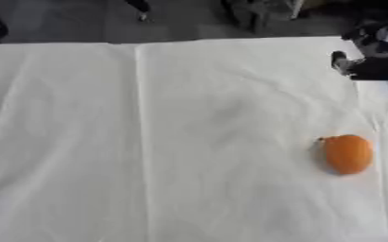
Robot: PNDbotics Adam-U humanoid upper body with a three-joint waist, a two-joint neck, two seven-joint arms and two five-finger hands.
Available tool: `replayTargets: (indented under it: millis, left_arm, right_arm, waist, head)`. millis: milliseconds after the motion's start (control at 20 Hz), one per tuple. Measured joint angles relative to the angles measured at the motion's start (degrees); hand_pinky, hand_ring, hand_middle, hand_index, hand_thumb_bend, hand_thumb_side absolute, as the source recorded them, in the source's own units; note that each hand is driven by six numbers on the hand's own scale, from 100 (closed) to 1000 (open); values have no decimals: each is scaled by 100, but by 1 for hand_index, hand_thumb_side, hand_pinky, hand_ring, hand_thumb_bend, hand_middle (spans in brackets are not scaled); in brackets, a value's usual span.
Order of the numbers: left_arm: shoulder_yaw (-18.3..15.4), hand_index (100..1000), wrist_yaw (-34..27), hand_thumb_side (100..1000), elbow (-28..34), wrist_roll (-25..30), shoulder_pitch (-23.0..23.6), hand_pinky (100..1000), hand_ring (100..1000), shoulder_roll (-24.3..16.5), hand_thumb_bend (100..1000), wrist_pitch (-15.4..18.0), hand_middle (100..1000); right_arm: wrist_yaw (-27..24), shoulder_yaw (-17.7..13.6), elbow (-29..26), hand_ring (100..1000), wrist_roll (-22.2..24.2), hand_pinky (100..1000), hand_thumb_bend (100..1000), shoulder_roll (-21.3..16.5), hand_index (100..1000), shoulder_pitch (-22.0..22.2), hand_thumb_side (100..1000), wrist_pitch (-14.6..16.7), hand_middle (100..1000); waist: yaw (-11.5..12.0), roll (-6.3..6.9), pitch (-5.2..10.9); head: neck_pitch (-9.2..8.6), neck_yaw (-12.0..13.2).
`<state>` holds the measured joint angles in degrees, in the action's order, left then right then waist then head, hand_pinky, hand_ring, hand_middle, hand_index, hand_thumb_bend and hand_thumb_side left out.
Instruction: Pick up the objects with one hand, pass them to the other hand, and then place them into the box on the other side of the table.
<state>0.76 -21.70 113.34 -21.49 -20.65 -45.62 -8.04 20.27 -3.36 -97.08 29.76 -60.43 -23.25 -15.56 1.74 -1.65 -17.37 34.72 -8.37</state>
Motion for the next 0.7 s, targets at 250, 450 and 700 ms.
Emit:
replayTargets:
  millis: [250, 450, 700]
  left_arm:
    - [149, 850, 96, 838, 24, -3, 171, 850, 790, 366, 117, 29, 761]
    - [183, 844, 76, 854, 24, -44, 248, 851, 789, 432, 148, -98, 758]
    - [181, 839, 46, 855, 24, -95, 310, 848, 786, 432, 142, -150, 753]
  right_arm:
    - [-12, -45, 340, 975, 736, 939, 100, -92, 977, 76, 645, 553, 941]
    - [7, -111, 520, 981, 1183, 951, 119, -173, 993, 345, 626, 855, 940]
    - [1, -192, 601, 969, 1484, 949, 140, -201, 927, 778, 597, 1133, 916]
  waist:
    - [-66, -5, -5]
    - [-96, -8, -35]
    - [-123, -8, -44]
  head:
    - [0, -17]
    - [25, -35]
    - [41, -34]
